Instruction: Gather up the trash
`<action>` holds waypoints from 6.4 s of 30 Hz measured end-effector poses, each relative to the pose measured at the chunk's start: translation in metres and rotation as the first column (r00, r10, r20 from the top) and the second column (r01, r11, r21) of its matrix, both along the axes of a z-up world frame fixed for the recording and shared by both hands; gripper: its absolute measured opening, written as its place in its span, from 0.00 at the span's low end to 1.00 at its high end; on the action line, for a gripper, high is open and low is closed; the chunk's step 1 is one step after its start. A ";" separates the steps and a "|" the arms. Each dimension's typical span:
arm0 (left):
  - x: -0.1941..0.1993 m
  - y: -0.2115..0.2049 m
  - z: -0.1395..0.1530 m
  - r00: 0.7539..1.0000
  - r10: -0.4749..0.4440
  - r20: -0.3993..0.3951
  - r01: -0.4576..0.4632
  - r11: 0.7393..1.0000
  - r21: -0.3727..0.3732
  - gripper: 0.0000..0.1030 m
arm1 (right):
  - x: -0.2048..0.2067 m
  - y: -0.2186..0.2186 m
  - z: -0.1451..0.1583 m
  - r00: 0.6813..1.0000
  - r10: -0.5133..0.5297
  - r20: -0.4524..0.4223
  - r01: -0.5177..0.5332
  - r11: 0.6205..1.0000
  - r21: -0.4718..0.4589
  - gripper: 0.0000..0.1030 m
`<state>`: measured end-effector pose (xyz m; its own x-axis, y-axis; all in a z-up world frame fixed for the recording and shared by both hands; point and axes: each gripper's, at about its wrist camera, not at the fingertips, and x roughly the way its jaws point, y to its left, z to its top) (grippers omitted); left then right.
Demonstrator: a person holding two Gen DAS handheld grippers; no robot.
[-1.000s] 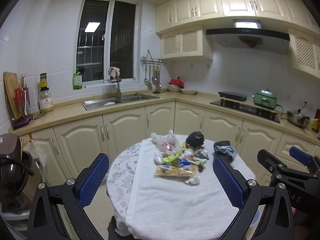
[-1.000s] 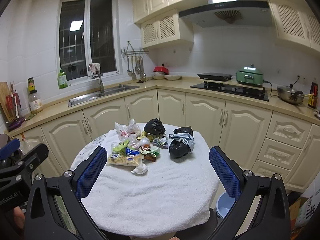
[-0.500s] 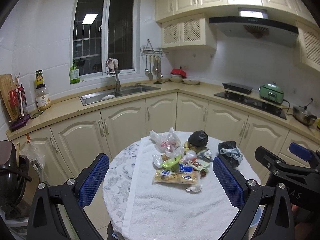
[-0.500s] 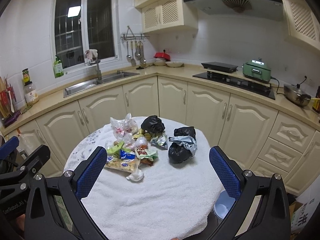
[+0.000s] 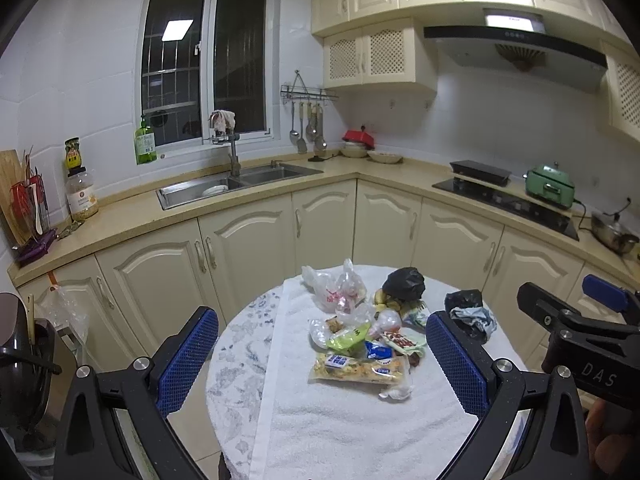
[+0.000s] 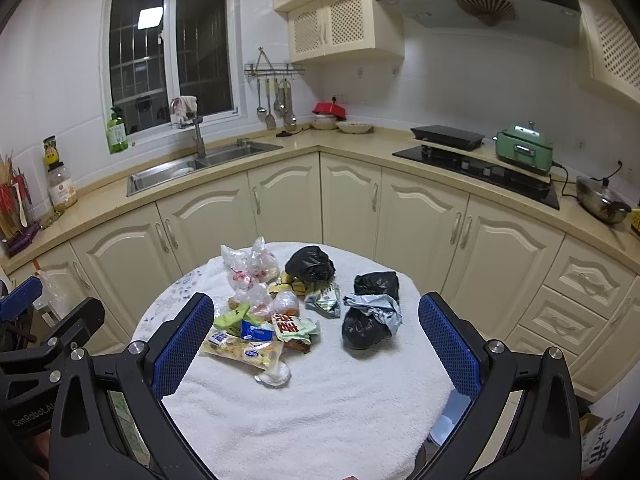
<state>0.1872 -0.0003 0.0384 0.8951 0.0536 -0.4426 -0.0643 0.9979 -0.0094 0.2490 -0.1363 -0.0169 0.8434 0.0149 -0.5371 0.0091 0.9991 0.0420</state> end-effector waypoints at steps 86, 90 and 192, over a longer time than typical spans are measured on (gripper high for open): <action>0.252 -0.014 -0.179 0.755 -0.416 -0.506 0.528 0.844 0.094 0.99 | 0.107 -0.027 -0.220 0.861 0.121 -0.494 -0.084 0.992 0.097 0.37; 0.248 -0.031 -0.194 0.712 -0.441 -0.546 0.621 0.759 0.197 1.00 | 0.107 -0.027 -0.221 0.862 0.130 -0.491 -0.089 0.990 0.108 0.37; 0.293 -0.296 -0.145 0.674 -0.666 -0.318 0.675 0.731 -0.102 0.99 | -0.007 -0.373 -0.181 0.833 -0.461 -0.305 0.545 0.776 0.317 1.00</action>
